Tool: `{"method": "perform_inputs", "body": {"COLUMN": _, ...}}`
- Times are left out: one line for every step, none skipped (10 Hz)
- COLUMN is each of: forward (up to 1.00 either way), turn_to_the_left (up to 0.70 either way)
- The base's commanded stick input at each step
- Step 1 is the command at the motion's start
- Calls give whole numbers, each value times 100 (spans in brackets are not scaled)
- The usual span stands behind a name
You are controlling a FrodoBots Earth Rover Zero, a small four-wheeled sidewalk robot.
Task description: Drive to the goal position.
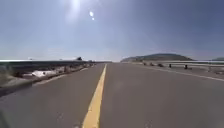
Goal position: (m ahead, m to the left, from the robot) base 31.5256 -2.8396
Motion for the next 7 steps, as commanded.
{"method": "perform_inputs", "body": {"forward": 85, "turn_to_the_left": 0}}
{"method": "perform_inputs", "body": {"forward": 85, "turn_to_the_left": 0}}
{"method": "perform_inputs", "body": {"forward": 85, "turn_to_the_left": 0}}
{"method": "perform_inputs", "body": {"forward": 85, "turn_to_the_left": 0}}
{"method": "perform_inputs", "body": {"forward": 85, "turn_to_the_left": 0}}
{"method": "perform_inputs", "body": {"forward": 85, "turn_to_the_left": 0}}
{"method": "perform_inputs", "body": {"forward": 85, "turn_to_the_left": 0}}
